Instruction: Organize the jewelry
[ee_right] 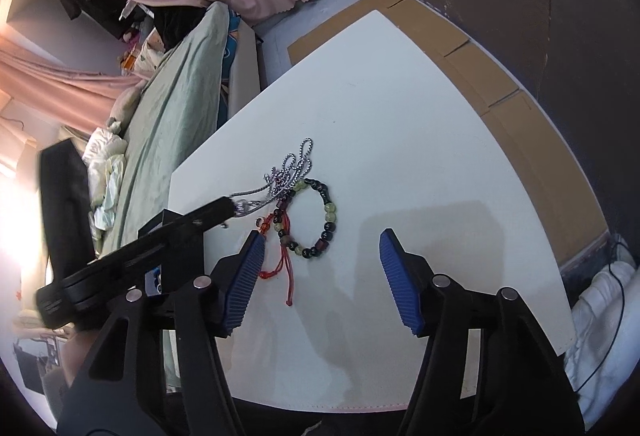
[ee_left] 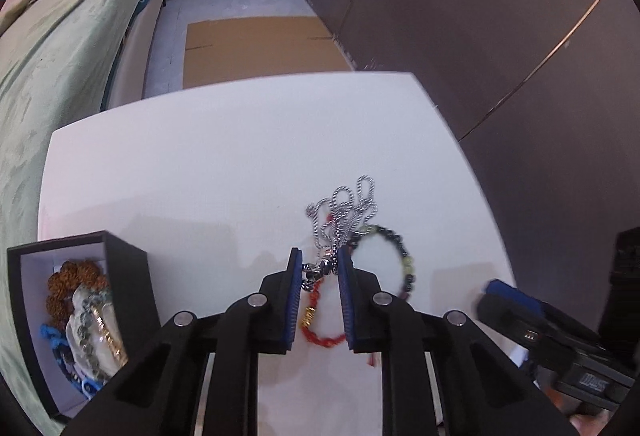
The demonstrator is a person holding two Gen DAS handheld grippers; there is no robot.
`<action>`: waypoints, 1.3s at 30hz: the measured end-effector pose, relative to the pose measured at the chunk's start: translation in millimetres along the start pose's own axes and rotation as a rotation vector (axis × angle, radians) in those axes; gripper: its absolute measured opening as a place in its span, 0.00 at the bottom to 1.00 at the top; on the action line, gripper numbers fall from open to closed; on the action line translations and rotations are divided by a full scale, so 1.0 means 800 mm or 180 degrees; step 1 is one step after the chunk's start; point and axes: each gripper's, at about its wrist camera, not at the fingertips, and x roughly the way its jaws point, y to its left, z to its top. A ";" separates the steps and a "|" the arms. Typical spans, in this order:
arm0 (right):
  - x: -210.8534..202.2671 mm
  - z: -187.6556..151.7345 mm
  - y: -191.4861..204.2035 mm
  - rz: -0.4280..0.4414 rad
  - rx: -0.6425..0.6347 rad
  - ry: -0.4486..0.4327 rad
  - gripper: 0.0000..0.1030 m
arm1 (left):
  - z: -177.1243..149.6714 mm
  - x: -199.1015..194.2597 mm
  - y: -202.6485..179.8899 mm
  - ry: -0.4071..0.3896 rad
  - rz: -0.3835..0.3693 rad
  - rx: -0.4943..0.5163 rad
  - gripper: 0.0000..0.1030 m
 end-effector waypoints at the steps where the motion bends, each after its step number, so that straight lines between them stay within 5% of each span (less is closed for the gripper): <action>1: 0.003 0.001 0.004 -0.0021 -0.0033 0.0016 0.57 | -0.001 -0.006 0.000 -0.0033 -0.0026 -0.0015 0.15; 16: 0.076 0.011 0.043 -0.0635 -0.0656 0.0325 0.42 | 0.001 -0.105 0.004 -0.0492 -0.0445 -0.0154 0.15; 19: 0.095 0.011 0.052 -0.0793 -0.0855 0.0428 0.27 | 0.004 -0.124 -0.002 -0.0554 -0.0460 -0.0096 0.15; 20: 0.097 0.010 0.054 -0.0854 -0.0933 0.0410 0.08 | 0.005 -0.128 -0.004 -0.0565 -0.0464 -0.0082 0.15; 39: -0.008 0.016 0.096 -0.0520 -0.1021 -0.0042 0.08 | 0.038 -0.267 -0.034 -0.1025 -0.0380 0.0163 0.14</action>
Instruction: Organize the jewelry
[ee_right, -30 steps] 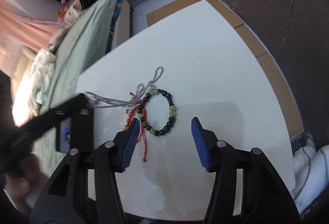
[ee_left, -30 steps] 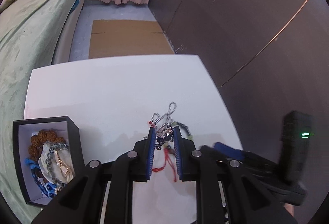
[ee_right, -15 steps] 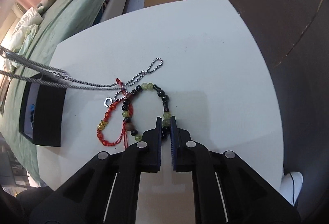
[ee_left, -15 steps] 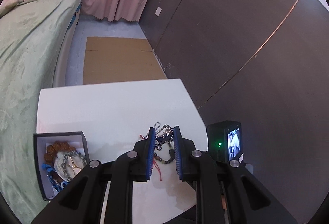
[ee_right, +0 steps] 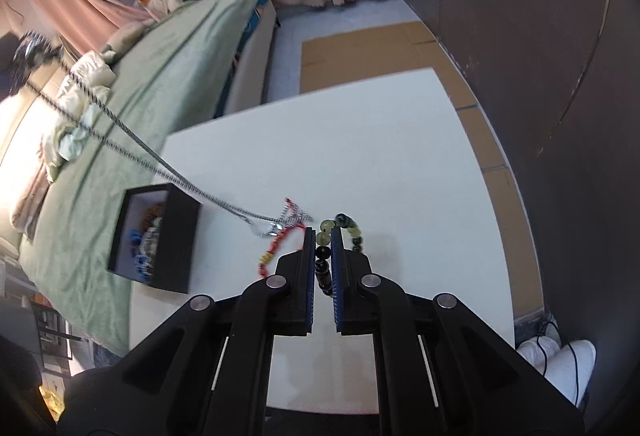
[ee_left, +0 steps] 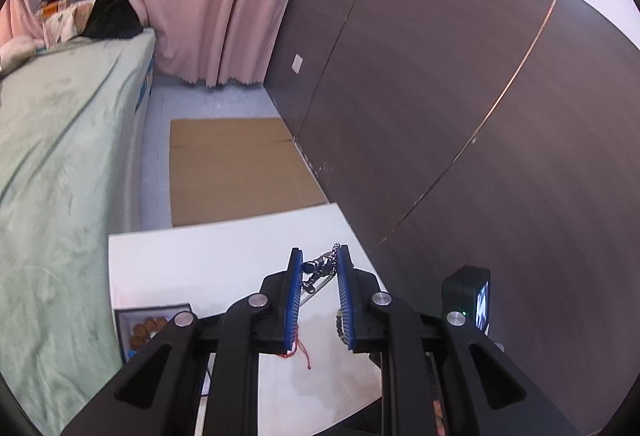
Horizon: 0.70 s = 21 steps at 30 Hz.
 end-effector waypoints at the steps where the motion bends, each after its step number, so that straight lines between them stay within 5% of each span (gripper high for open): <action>1: -0.006 -0.001 0.003 0.0015 -0.0002 -0.0026 0.08 | 0.005 -0.008 -0.004 -0.0038 0.0009 0.0016 0.14; 2: -0.015 -0.005 0.003 0.0032 -0.0004 -0.0054 0.08 | 0.011 -0.018 -0.007 -0.0078 0.0006 0.0028 0.02; 21: -0.098 -0.009 0.030 0.0235 -0.0039 -0.0367 0.08 | 0.082 -0.158 -0.049 -0.0582 0.0206 0.0234 0.00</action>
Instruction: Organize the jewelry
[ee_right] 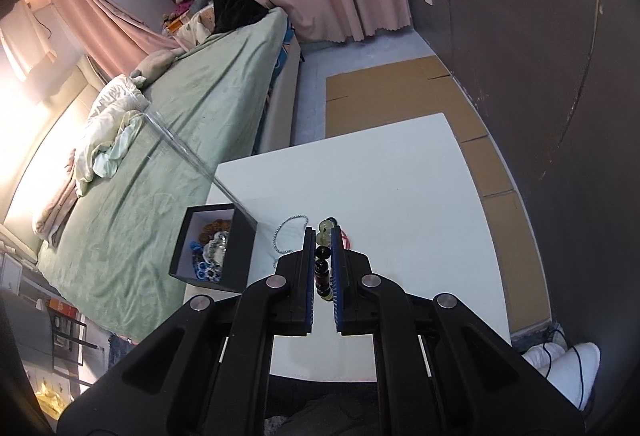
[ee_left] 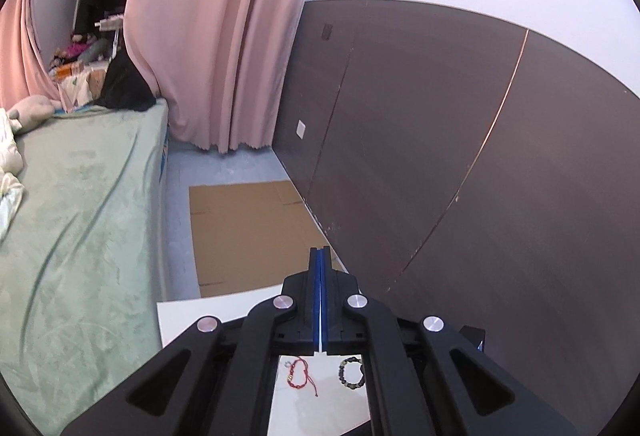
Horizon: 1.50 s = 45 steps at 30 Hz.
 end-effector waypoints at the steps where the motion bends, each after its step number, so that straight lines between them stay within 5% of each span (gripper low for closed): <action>1: -0.002 0.000 0.002 0.0008 -0.0006 -0.0008 0.08 | 0.003 -0.008 0.000 -0.0025 0.0016 0.0015 0.00; 5: -0.006 -0.003 0.009 0.0039 -0.0030 -0.0011 0.08 | 0.007 -0.028 0.004 -0.0062 0.0086 0.0040 0.00; 9: -0.003 -0.009 0.010 0.0067 -0.0014 0.0030 0.08 | -0.018 -0.008 0.014 0.0189 0.0114 -0.0001 0.05; 10: -0.003 -0.011 0.010 0.0078 -0.0009 0.0036 0.08 | -0.032 0.004 0.017 0.0308 0.0145 -0.0002 0.22; 11: -0.002 -0.012 0.009 0.0089 -0.0001 0.0040 0.08 | -0.042 0.011 0.018 0.0358 0.0157 -0.0005 0.52; 12: -0.002 -0.014 0.008 0.0097 0.0010 0.0045 0.08 | -0.054 0.020 0.019 0.0381 0.0171 0.0002 0.63; 17: 0.000 -0.019 0.005 0.0116 0.0035 0.0042 0.08 | -0.113 0.088 0.028 0.0776 0.0127 -0.0036 0.51; 30: 0.011 -0.031 -0.028 0.0200 0.0213 0.0024 0.08 | -0.221 0.243 0.057 0.1574 0.0200 -0.0040 0.40; 45: 0.027 -0.039 -0.067 0.0168 0.0390 0.0041 0.08 | -0.296 0.358 0.074 0.2163 0.0747 0.0248 0.30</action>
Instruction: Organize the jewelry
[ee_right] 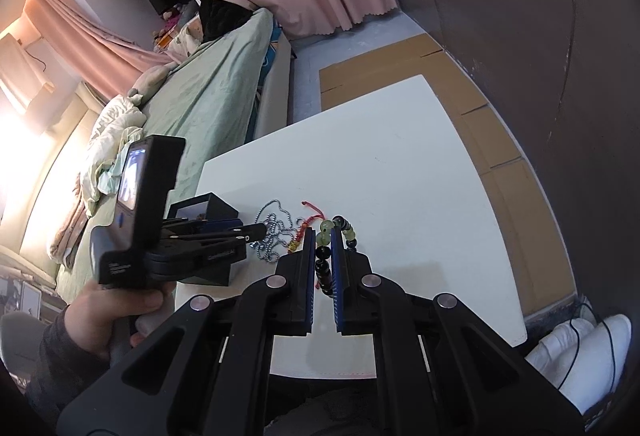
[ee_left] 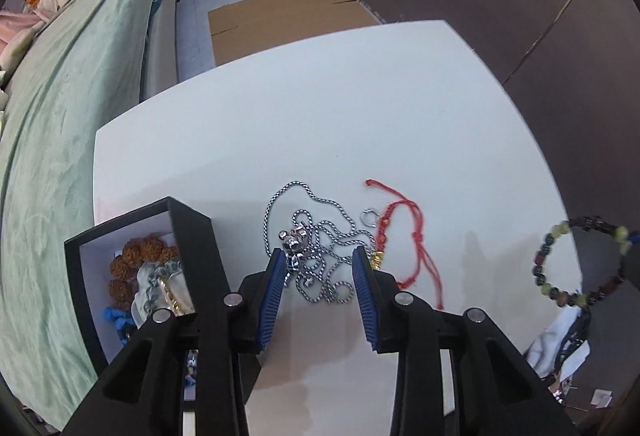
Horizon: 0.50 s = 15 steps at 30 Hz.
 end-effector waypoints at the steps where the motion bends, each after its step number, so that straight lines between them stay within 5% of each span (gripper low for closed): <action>1: 0.000 0.000 -0.002 -0.0002 0.0010 0.0002 0.08 | 0.000 0.004 -0.001 0.0020 0.0022 0.0006 0.30; 7: 0.000 -0.003 -0.004 -0.0047 0.0024 0.0011 0.08 | 0.001 0.030 -0.004 0.0079 0.0265 0.0115 0.28; 13: 0.002 -0.012 0.002 0.0010 0.0042 0.0019 0.08 | -0.009 0.037 -0.021 0.0129 0.0370 0.0364 0.39; 15: 0.000 -0.014 0.005 0.0023 0.0031 0.0016 0.08 | -0.011 0.037 -0.019 0.0111 0.0416 0.0371 0.19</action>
